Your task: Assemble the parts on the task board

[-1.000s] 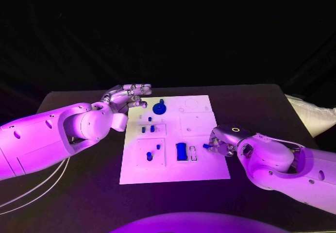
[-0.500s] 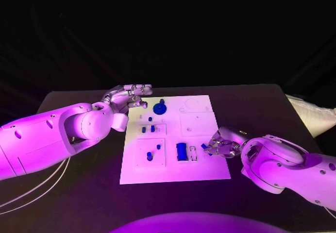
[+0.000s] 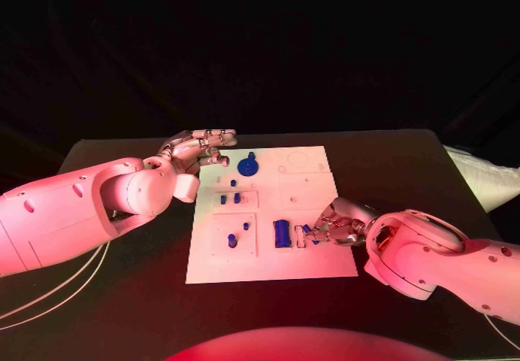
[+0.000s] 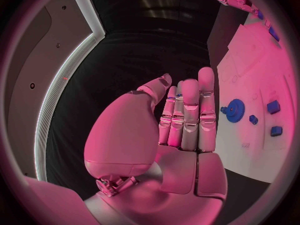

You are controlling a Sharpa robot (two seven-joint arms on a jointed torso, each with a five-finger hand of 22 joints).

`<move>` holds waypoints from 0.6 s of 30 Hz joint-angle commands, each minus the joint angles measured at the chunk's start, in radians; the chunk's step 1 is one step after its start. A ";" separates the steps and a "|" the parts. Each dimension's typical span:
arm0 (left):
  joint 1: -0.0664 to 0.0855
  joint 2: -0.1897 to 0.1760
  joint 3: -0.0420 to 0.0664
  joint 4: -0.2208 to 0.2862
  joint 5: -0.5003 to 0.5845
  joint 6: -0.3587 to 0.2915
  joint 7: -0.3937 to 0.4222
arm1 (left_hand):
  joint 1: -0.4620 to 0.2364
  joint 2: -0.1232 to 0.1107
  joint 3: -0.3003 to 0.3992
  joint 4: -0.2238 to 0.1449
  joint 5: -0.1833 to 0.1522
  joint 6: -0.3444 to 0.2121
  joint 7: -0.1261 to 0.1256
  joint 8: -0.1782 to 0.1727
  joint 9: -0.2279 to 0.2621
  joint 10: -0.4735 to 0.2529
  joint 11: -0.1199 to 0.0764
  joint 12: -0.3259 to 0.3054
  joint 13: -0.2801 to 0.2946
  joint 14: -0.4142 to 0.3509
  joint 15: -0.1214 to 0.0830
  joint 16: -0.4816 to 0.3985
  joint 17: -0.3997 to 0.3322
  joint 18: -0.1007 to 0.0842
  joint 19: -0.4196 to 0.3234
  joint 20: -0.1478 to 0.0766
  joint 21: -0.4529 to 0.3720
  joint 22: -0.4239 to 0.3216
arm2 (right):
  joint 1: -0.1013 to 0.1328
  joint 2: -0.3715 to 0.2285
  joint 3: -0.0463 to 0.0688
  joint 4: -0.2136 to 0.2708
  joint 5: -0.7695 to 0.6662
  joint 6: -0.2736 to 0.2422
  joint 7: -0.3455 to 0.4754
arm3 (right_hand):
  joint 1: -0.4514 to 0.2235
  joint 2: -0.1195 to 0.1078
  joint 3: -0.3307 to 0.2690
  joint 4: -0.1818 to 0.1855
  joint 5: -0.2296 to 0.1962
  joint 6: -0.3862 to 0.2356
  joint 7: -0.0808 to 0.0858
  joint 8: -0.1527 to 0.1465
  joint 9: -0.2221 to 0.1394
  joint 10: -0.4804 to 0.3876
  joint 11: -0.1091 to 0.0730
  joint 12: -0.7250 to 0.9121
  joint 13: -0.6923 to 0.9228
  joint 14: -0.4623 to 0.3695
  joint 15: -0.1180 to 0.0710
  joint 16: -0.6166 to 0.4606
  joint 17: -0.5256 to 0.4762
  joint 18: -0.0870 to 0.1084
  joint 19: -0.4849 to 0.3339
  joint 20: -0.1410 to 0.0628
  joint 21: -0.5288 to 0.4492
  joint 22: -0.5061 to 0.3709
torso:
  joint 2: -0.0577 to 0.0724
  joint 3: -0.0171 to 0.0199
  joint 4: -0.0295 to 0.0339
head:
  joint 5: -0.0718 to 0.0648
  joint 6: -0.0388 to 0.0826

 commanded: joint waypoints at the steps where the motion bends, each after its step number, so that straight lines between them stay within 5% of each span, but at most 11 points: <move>1: 0.000 0.001 0.001 0.003 0.001 0.019 0.002 | 0.001 0.011 -0.005 -0.002 0.005 -0.008 -0.003 0.005 -0.001 -0.010 -0.001 0.007 0.001 -0.008 0.001 -0.006 -0.003 0.019 -0.004 0.006 -0.006 -0.002 | -0.001 0.008 0.000 -0.003 0.021 0.014 0.005 | -0.018 -0.002 0.007 0.006 0.014 0.004 0.001 -0.005 0.000 0.027 -0.022 0.001 0.000 0.075 -0.001 0.005 0.108 -0.007 0.002 -0.006 0.005 0.001 | 0.000 0.0003 0.0001 | 0.001 -0.001; 7: 0.000 0.001 0.001 0.003 0.001 0.019 0.001 | 0.001 0.011 -0.005 -0.002 0.005 -0.008 -0.003 0.005 -0.001 -0.010 -0.001 0.007 0.001 -0.008 0.001 -0.006 -0.003 0.019 -0.004 0.006 -0.006 -0.002 | -0.001 0.027 0.000 -0.013 0.005 0.035 -0.010 | -0.065 -0.014 0.002 0.038 0.081 0.012 0.000 -0.004 0.003 0.029 -0.022 -0.001 0.000 0.076 -0.001 0.005 0.110 -0.007 0.003 -0.006 0.006 0.003 | 0.000 0.0004 0.0001 | 0.001 -0.001; 18: 0.000 0.001 0.001 0.004 0.001 0.020 -0.001 | 0.001 0.011 -0.006 -0.002 0.005 -0.010 -0.002 0.004 -0.002 -0.012 0.000 0.007 0.000 -0.009 0.002 -0.006 -0.004 0.019 -0.004 0.006 -0.007 -0.002 | -0.004 0.052 0.000 -0.028 -0.028 0.070 -0.038 | -0.101 -0.023 -0.014 0.069 0.105 0.027 -0.005 0.004 0.012 0.033 -0.025 0.003 0.004 0.075 -0.003 0.003 0.105 -0.007 0.002 -0.007 0.004 0.001 | 0.000 0.0001 -0.0006 | 0.004 -0.005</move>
